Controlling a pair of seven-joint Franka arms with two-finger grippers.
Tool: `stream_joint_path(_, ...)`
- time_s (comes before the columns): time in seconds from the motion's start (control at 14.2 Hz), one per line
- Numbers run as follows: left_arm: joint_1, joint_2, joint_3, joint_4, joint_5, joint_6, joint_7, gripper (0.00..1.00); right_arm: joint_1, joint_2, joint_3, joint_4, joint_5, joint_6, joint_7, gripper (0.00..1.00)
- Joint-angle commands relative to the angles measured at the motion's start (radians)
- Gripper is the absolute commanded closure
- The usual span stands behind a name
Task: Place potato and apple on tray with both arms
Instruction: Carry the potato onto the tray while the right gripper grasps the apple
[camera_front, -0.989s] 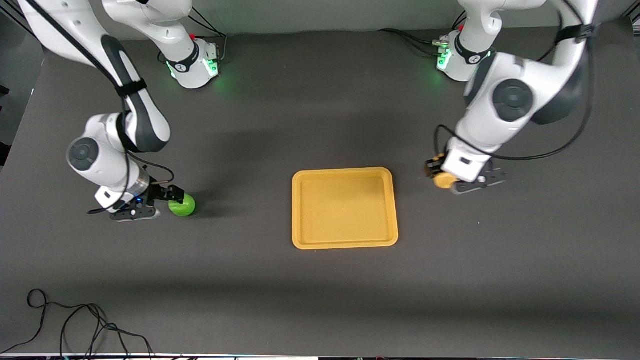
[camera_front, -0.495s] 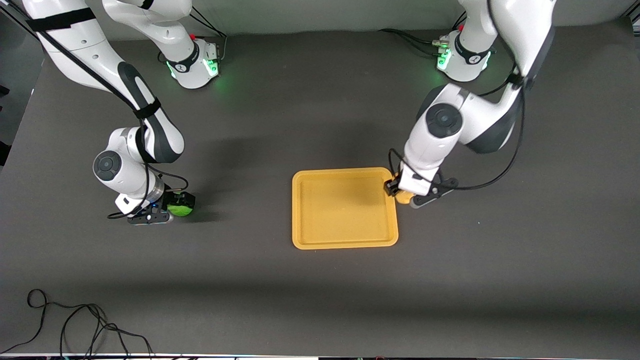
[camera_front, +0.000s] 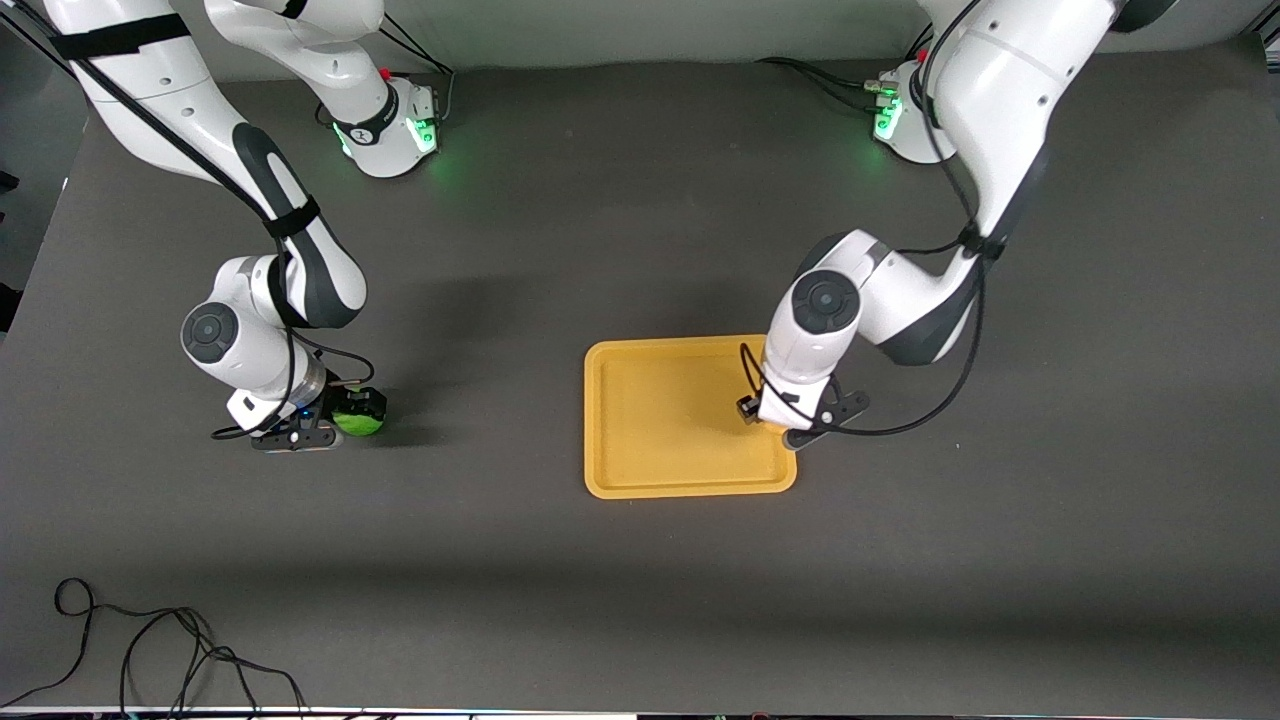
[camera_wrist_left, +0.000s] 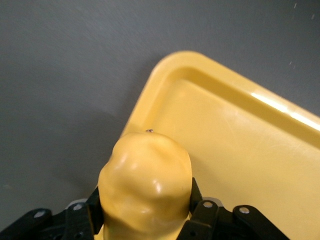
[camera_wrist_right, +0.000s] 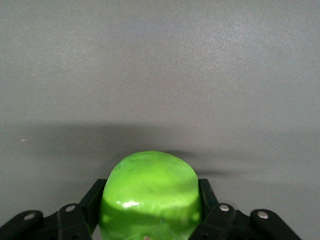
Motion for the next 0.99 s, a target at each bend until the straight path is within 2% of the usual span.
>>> stream_joint_path(0.0,-0.025,0.041,0.008,0.034,0.031,0.006,-0.033,0.59,0.011,-0.074,0.003,0.094,0.015,-0.215,0.012,0.46)
stream_joint_path(0.14,-0.028,0.053,0.008,0.034,0.031,0.017,-0.033,0.58,0.051,-0.107,0.002,0.162,0.015,-0.325,0.031,0.47)
stream_joint_path(0.42,-0.028,0.069,0.008,0.037,0.03,0.02,-0.033,0.53,0.132,-0.13,0.003,0.252,0.015,-0.393,0.129,0.51)
stream_joint_path(0.71,-0.028,0.093,0.008,0.072,0.031,0.018,-0.03,0.27,0.223,-0.107,0.003,0.344,0.015,-0.432,0.279,0.52)
stream_joint_path(0.92,-0.028,0.095,0.008,0.074,0.031,0.018,-0.029,0.17,0.232,-0.111,0.003,0.352,0.015,-0.45,0.289,0.54)
